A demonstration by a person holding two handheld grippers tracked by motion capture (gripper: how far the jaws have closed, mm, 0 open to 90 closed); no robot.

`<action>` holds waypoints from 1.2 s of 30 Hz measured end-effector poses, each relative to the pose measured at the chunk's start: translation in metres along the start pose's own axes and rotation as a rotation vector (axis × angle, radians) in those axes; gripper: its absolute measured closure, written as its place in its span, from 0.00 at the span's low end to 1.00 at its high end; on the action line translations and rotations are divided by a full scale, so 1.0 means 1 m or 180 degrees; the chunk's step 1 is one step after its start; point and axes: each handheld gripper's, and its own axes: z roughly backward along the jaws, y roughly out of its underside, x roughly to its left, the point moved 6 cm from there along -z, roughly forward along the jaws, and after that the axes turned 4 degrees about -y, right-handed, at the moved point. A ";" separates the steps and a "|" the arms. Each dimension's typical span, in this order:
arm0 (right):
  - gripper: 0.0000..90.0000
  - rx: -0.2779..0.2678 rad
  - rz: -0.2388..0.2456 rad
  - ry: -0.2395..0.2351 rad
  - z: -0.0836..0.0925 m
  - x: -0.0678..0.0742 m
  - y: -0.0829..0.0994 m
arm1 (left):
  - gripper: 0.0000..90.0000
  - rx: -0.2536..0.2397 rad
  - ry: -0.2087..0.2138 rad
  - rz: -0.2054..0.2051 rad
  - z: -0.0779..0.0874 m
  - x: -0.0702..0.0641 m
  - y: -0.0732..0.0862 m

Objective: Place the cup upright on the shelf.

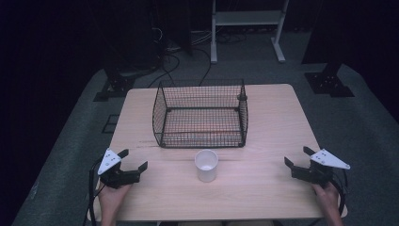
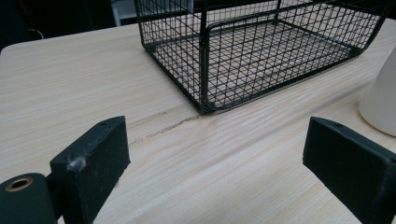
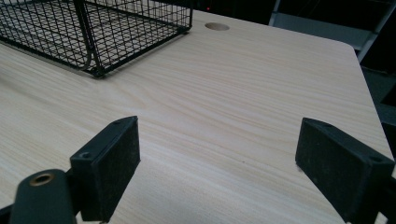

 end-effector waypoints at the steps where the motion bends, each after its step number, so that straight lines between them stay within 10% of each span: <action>1: 0.15 0.0001 -0.0003 -0.0002 0.000 0.000 0.000 | 0.07 -0.0003 -0.0001 -0.0017 0.000 -0.001 0.000; 36: 0.15 0.0026 0.0004 0.0036 -0.001 0.000 0.000 | 0.03 -0.0036 0.0298 -0.0350 -0.012 -0.041 -0.026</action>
